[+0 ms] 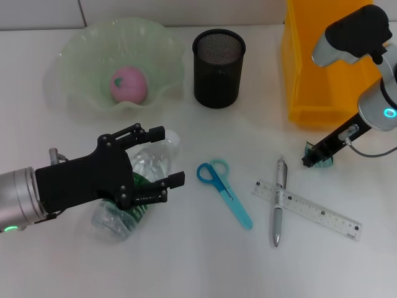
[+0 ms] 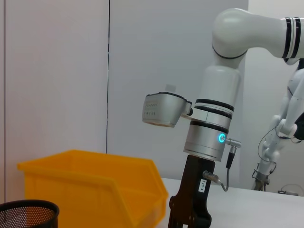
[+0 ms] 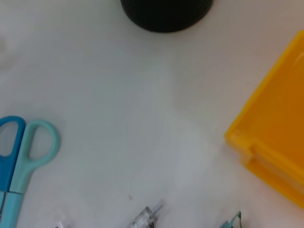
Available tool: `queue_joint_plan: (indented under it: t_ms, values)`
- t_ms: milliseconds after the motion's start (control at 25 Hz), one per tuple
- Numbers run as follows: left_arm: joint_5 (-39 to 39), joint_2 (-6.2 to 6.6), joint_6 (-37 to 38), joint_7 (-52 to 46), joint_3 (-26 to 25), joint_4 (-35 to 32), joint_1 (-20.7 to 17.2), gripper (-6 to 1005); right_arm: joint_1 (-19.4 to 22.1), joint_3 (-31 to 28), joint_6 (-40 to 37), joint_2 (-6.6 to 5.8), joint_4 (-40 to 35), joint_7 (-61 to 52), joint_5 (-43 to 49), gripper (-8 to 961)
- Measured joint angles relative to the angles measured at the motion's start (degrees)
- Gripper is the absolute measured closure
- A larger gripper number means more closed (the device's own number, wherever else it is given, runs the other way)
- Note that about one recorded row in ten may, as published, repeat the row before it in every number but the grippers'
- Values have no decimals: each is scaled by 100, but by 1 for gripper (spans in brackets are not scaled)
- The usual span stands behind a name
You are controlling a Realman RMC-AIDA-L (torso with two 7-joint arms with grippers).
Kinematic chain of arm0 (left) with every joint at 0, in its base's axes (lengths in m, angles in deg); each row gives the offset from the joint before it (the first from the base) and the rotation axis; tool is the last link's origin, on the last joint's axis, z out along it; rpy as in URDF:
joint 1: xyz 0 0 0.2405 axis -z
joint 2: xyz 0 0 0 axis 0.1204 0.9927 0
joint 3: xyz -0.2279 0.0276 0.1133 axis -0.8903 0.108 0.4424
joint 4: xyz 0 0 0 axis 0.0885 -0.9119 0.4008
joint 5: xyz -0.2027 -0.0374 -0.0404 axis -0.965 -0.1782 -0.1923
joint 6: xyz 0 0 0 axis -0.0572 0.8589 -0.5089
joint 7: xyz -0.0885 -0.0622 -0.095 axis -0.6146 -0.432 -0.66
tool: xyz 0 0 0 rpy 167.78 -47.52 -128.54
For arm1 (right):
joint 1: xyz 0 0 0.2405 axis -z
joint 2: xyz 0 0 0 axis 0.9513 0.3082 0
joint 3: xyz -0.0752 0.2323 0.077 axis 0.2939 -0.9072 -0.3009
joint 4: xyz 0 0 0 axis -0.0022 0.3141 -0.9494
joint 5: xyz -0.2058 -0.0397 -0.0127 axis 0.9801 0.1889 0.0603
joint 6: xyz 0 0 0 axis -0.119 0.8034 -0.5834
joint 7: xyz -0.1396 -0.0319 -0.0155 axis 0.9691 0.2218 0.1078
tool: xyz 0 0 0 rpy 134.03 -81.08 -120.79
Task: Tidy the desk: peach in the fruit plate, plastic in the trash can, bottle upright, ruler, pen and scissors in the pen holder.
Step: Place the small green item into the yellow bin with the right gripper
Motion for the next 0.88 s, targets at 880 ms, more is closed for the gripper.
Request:
queue_joint_plan:
  t_ms: [880]
  values:
    - [0, -2, 0, -12, -6, -1, 41, 147, 225, -1182, -59, -61, -2607, -115, 10, 583]
